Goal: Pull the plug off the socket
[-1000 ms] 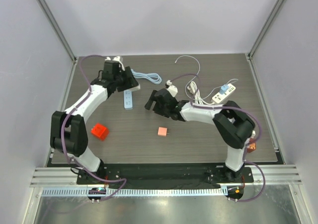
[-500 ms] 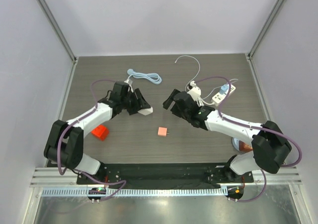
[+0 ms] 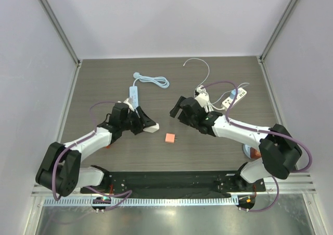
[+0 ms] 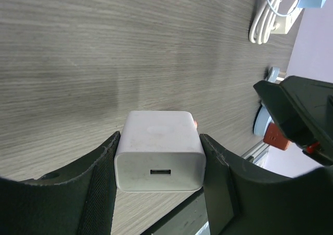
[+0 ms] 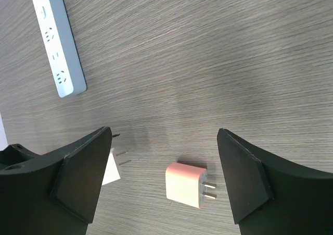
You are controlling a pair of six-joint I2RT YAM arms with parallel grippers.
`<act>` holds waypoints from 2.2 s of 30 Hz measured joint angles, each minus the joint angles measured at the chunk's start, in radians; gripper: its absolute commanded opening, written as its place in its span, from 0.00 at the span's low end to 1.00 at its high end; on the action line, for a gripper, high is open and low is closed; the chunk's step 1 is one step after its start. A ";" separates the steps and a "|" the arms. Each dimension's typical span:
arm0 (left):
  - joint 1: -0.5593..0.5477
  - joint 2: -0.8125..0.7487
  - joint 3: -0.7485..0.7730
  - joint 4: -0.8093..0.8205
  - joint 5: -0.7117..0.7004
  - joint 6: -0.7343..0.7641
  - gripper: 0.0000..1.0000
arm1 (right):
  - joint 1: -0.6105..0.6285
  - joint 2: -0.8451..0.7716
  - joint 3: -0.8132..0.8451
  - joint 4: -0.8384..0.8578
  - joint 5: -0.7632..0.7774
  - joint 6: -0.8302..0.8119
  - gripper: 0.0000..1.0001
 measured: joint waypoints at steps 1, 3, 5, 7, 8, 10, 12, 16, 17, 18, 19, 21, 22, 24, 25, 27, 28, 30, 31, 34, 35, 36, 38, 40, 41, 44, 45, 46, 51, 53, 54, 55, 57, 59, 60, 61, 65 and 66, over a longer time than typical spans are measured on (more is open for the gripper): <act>0.000 -0.004 -0.013 0.008 0.002 -0.005 0.18 | 0.000 0.000 -0.002 0.000 0.000 -0.002 0.88; 0.000 -0.005 -0.038 0.025 0.005 -0.011 0.20 | 0.000 0.000 -0.007 0.004 0.001 -0.008 0.88; 0.000 -0.005 -0.067 0.042 0.006 -0.020 0.23 | 0.000 0.000 -0.013 0.005 0.001 -0.014 0.88; 0.000 -0.005 -0.095 0.059 0.008 -0.029 0.30 | 0.000 -0.001 -0.021 0.005 0.002 -0.018 0.88; 0.000 -0.005 -0.107 0.066 0.009 -0.032 0.32 | 0.000 -0.002 -0.025 0.006 0.002 -0.018 0.88; 0.000 -0.005 -0.127 0.080 0.019 -0.042 0.44 | 0.000 -0.003 -0.035 0.006 0.003 -0.019 0.88; 0.000 -0.009 -0.135 0.093 0.025 -0.046 0.54 | 0.000 -0.003 -0.041 0.005 0.005 -0.019 0.89; 0.000 -0.075 -0.148 0.084 0.031 -0.029 0.81 | 0.000 -0.006 -0.045 0.003 0.005 -0.039 0.92; 0.000 -0.103 -0.148 0.084 0.032 -0.023 0.85 | 0.000 -0.011 -0.046 -0.002 0.008 -0.045 0.96; 0.000 -0.128 -0.148 0.084 0.036 -0.020 0.88 | 0.000 -0.018 -0.046 -0.004 0.011 -0.050 0.97; 0.000 -0.158 -0.146 0.078 0.041 -0.013 0.93 | 0.000 -0.027 -0.047 -0.008 0.018 -0.054 0.97; 0.000 -0.232 -0.145 0.050 0.049 0.007 0.95 | -0.004 -0.061 -0.055 -0.019 0.031 -0.067 0.97; 0.000 -0.267 -0.143 0.031 0.050 0.016 0.96 | -0.008 -0.089 -0.065 -0.024 0.037 -0.073 0.97; 0.000 -0.341 -0.135 -0.015 0.048 0.036 0.95 | -0.018 -0.137 -0.078 -0.040 0.045 -0.086 0.97; 0.000 -0.380 -0.126 -0.047 0.042 0.051 0.96 | -0.027 -0.163 -0.083 -0.048 0.051 -0.094 0.97; 0.000 -0.441 -0.111 -0.100 0.025 0.071 0.95 | -0.045 -0.198 -0.090 -0.062 0.061 -0.103 0.97; 0.000 -0.473 -0.100 -0.129 0.016 0.081 0.95 | -0.055 -0.215 -0.095 -0.072 0.068 -0.107 0.98; 0.000 -0.521 -0.076 -0.171 0.000 0.099 0.94 | -0.072 -0.247 -0.106 -0.098 0.083 -0.116 0.98; 0.000 -0.533 -0.066 -0.183 -0.004 0.103 0.92 | -0.083 -0.263 -0.112 -0.116 0.092 -0.121 0.98; 0.000 -0.539 -0.038 -0.192 -0.006 0.111 0.88 | -0.110 -0.307 -0.128 -0.169 0.113 -0.130 0.98; 0.000 -0.534 -0.033 -0.192 -0.005 0.113 0.87 | -0.118 -0.320 -0.130 -0.186 0.119 -0.132 0.98; 0.000 -0.522 -0.032 -0.189 -0.003 0.113 0.87 | -0.127 -0.334 -0.131 -0.206 0.129 -0.136 0.98; -0.002 -0.488 -0.032 -0.171 0.001 0.113 0.85 | -0.142 -0.355 -0.131 -0.241 0.148 -0.143 0.98; -0.013 -0.438 -0.032 -0.146 0.002 0.117 0.84 | -0.156 -0.375 -0.131 -0.278 0.175 -0.147 0.98; -0.022 -0.416 -0.032 -0.135 0.001 0.122 0.83 | -0.167 -0.384 -0.131 -0.299 0.190 -0.149 0.98; -0.074 -0.344 -0.032 -0.084 -0.007 0.134 0.83 | -0.206 -0.399 -0.130 -0.356 0.226 -0.154 0.97; -0.097 -0.319 -0.031 -0.068 -0.010 0.138 0.83 | -0.224 -0.402 -0.130 -0.371 0.235 -0.158 0.96; -0.124 -0.292 -0.027 -0.056 -0.017 0.145 0.83 | -0.246 -0.405 -0.129 -0.385 0.238 -0.161 0.96; -0.264 -0.123 0.069 0.003 -0.058 0.202 0.81 | -0.348 -0.438 -0.122 -0.434 0.254 -0.179 0.94; -0.303 -0.051 0.132 0.043 -0.074 0.224 0.80 | -0.383 -0.463 -0.122 -0.447 0.254 -0.185 0.93; -0.319 -0.011 0.170 0.061 -0.084 0.238 0.80 | -0.399 -0.472 -0.122 -0.451 0.255 -0.192 0.92; -0.332 0.026 0.208 0.084 -0.092 0.251 0.80 | -0.417 -0.474 -0.120 -0.455 0.256 -0.201 0.92; -0.351 0.113 0.292 0.136 -0.109 0.274 0.79 | -0.460 -0.457 -0.106 -0.458 0.256 -0.231 0.91; -0.359 0.200 0.379 0.171 -0.113 0.291 0.78 | -0.503 -0.417 -0.083 -0.457 0.256 -0.261 0.83; -0.359 0.240 0.419 0.187 -0.114 0.299 0.78 | -0.521 -0.387 -0.069 -0.451 0.255 -0.276 0.80; -0.360 0.289 0.467 0.206 -0.118 0.312 0.78 | -0.544 -0.347 -0.052 -0.445 0.251 -0.294 0.77; -0.360 0.457 0.642 0.239 -0.144 0.368 0.78 | -0.617 -0.227 -0.015 -0.397 0.192 -0.349 0.71; -0.360 0.486 0.672 0.245 -0.150 0.379 0.79 | -0.633 -0.198 -0.005 -0.385 0.173 -0.359 0.71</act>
